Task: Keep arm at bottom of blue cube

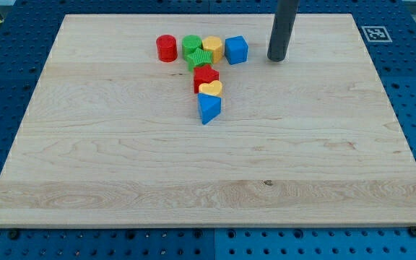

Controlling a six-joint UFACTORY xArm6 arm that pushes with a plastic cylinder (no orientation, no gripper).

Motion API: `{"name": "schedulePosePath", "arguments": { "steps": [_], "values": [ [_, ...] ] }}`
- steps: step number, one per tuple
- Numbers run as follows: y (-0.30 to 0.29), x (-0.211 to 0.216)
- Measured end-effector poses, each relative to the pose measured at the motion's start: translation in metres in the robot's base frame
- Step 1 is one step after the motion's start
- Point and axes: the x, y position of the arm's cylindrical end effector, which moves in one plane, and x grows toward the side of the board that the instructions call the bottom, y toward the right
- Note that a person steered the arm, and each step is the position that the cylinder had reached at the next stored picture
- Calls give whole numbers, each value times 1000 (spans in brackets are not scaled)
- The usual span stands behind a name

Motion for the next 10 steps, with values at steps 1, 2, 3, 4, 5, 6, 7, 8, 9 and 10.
{"name": "schedulePosePath", "arguments": {
  "steps": [1,2,3,4,5,6,7,8,9,10],
  "values": [
    [0,7],
    [0,25],
    [0,33],
    [0,39],
    [-2,40],
    [-13,40],
    [-29,40],
    [-48,40],
    [-67,41],
    [-87,48]
  ]
}}
